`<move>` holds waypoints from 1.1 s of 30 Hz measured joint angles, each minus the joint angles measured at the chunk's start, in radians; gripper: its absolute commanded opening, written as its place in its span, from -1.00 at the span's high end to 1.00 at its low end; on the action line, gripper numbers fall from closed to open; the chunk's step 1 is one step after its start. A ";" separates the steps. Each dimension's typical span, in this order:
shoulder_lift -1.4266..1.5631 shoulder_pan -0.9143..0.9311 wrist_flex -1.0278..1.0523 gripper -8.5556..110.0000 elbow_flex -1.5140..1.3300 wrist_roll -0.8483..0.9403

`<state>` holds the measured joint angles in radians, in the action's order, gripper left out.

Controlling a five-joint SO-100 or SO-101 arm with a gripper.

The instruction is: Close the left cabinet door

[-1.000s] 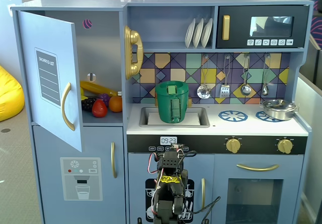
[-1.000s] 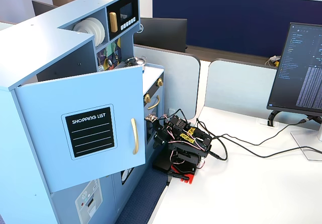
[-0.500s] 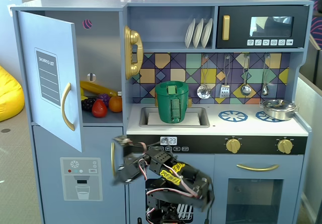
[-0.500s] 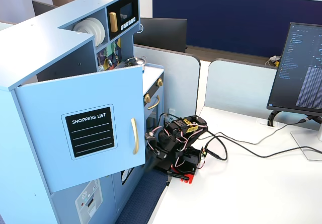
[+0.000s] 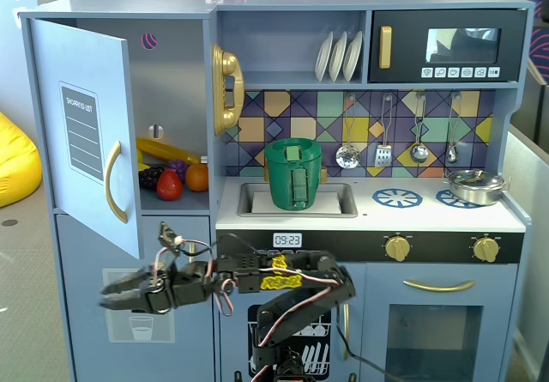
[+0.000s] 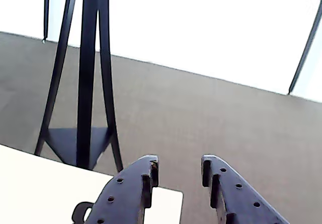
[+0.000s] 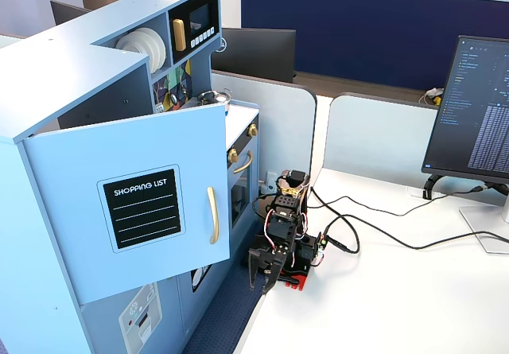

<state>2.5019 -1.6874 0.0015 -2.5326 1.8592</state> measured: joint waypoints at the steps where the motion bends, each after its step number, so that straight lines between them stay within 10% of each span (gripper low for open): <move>1: -0.043 -0.002 -0.014 0.86 0.037 0.026; 33: -0.399 0.261 0.023 0.86 0.502 0.209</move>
<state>2.1031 -1.4266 0.0245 -2.0310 2.0678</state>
